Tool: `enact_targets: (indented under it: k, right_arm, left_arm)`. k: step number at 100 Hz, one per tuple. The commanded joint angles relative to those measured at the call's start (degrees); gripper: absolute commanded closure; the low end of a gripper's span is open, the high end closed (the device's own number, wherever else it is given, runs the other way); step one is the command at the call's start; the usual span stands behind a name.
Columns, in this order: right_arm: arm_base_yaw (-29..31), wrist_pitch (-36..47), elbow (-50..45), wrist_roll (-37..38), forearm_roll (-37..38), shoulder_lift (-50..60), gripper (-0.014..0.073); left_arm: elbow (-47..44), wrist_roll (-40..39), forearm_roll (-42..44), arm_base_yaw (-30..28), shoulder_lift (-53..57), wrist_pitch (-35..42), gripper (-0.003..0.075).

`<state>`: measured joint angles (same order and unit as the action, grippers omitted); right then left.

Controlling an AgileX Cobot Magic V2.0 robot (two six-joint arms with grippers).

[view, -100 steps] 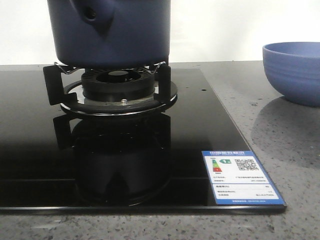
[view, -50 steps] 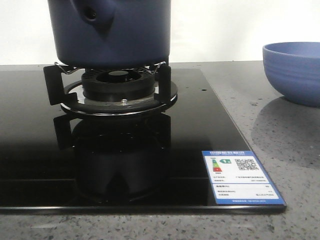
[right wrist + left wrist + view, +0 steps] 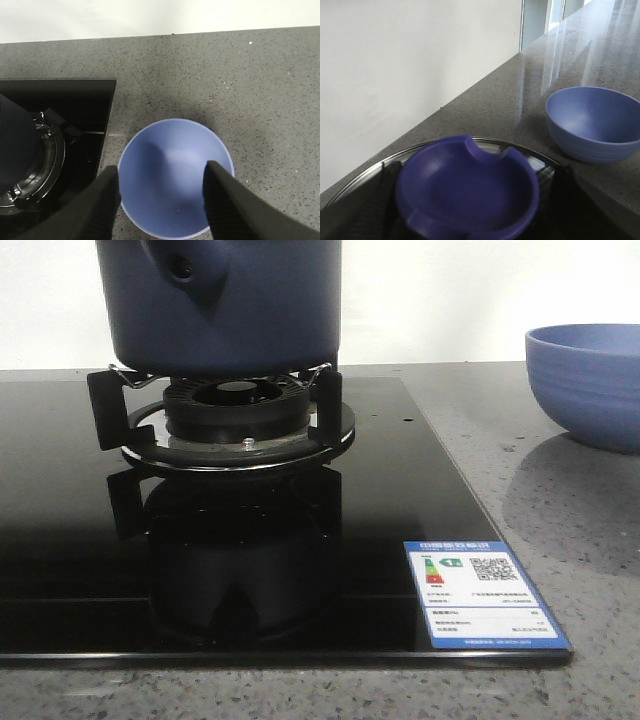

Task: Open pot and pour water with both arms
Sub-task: 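Lower the glass lid back onto the pot with the left gripper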

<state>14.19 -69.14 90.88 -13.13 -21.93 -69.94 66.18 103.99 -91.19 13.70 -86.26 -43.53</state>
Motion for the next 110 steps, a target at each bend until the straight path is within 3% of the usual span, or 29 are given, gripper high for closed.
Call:
enact_targets:
  k: [1,27,39,47,62,68,80,90,110]
  right_arm:
    - [0.13,2.70,1.49,-0.67,-1.58,1.54,0.0246]
    - [0.13,3.09,1.49,-0.81,-2.15,1.54,0.0246]
    - [0.13,4.56,1.49,-3.21,-6.38,1.66,0.0285]
    - [0.13,5.33,1.49,-5.56,-11.67,1.66,0.0370]
    - [0.11,13.18,-1.04,-12.37,-26.79,2.81,0.0624]
    - [0.00,16.97,-3.33,-16.48,-33.79,3.68,0.0660]
    - [-2.27,24.82,-9.38,-24.33,-37.23,6.72,0.0637]
    - [-4.52,31.18,-15.72,-30.20,-37.23,11.12,0.0637]
    - [-7.61,48.23,-32.79,-38.92,-37.23,24.45,0.0637]
  left_arm:
    - [2.25,-0.85,-3.95,-0.47,3.75,-2.06,0.0164]
    - [2.37,-0.99,-4.58,-7.50,13.89,-2.16,0.0182]
    - [2.37,-3.37,-5.55,-11.61,18.79,-0.63,0.0258]
    - [2.37,-6.83,-5.55,-13.79,21.76,0.94,0.0363]
    - [2.37,-9.97,-5.43,-17.07,25.32,2.53,0.0621]
    - [2.37,-9.97,-5.35,-17.75,26.14,2.64,0.0738]
    - [2.13,-11.20,-3.21,-18.57,28.09,4.74,0.0741]
    - [0.45,-15.91,-1.18,-18.68,30.39,10.91,0.0741]
    - [-11.34,-17.40,-1.07,-18.68,39.94,24.27,0.0741]
